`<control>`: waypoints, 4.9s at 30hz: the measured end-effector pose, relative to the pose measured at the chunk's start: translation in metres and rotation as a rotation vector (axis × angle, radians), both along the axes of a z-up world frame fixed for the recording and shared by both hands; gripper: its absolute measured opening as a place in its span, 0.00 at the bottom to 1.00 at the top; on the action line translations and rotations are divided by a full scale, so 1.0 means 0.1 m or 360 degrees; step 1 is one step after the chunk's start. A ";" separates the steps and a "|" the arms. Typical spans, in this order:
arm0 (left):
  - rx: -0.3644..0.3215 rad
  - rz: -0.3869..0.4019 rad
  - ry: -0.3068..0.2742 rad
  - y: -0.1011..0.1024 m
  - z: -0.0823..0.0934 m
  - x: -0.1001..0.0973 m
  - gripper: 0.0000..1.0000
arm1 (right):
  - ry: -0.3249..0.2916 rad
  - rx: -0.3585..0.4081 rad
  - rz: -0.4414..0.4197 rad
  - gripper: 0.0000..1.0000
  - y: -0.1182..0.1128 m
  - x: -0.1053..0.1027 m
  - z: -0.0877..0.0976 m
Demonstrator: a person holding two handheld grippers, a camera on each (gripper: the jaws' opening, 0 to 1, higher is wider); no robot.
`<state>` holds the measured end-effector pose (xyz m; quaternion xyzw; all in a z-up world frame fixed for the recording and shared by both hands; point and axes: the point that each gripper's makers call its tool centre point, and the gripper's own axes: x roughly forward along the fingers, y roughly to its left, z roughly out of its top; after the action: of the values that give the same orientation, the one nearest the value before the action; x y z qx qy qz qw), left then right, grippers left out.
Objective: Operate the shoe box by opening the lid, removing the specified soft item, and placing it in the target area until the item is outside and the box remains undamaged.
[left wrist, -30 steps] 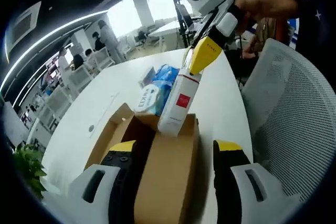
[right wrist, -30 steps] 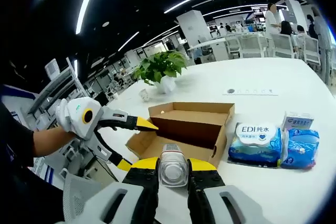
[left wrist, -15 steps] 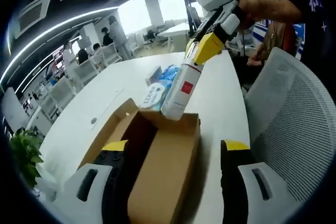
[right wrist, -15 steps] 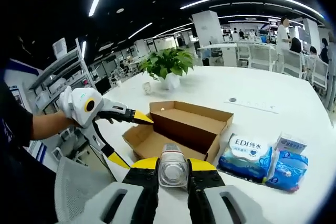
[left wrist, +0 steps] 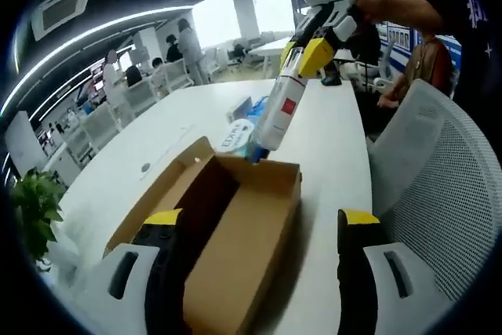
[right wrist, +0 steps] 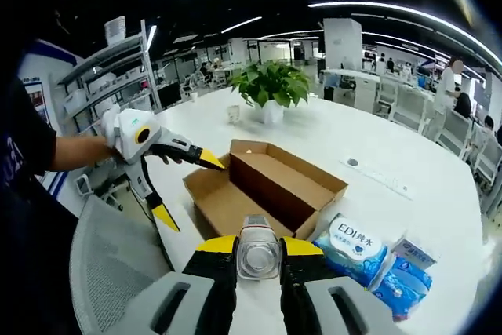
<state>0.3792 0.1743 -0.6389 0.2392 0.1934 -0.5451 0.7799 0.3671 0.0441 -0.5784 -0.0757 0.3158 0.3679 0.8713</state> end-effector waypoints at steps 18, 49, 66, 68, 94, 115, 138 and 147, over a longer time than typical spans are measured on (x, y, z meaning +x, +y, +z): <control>-0.0051 0.0114 -0.0001 0.10 0.03 0.03 0.92 | -0.0123 -0.0317 0.0251 0.16 -0.35 0.15 0.13; -0.0080 0.0266 0.0021 0.28 -0.02 0.02 0.99 | -0.0320 -0.0825 0.0682 0.16 -0.78 0.54 0.26; -0.0081 0.0349 -0.0001 0.46 0.01 0.06 0.99 | -0.0352 -0.1043 0.0876 0.16 -0.92 0.89 0.12; -0.0072 0.0356 -0.0005 0.48 0.01 0.06 0.99 | -0.0349 -0.1065 0.0888 0.16 -0.93 0.95 0.09; -0.0035 0.0477 -0.0036 0.76 0.01 0.15 0.99 | -0.0212 -0.1261 0.0977 0.16 -1.19 1.72 -0.44; -0.0019 0.0558 -0.0022 0.94 -0.02 0.14 0.99 | -0.0107 -0.1278 0.1017 0.16 -1.07 1.98 -0.89; -0.0018 0.0626 0.0020 1.05 -0.10 0.11 0.99 | 0.0019 -0.1289 0.1086 0.16 -0.98 2.06 -1.32; -0.0011 0.0635 0.0039 1.07 -0.15 0.10 0.99 | 0.0083 -0.1269 0.1094 0.17 -0.96 2.08 -1.33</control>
<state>0.3893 0.2812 -0.6541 0.1868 0.2447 -0.3834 0.8708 0.5754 -0.0522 -0.7118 -0.4913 0.4098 0.4855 0.5958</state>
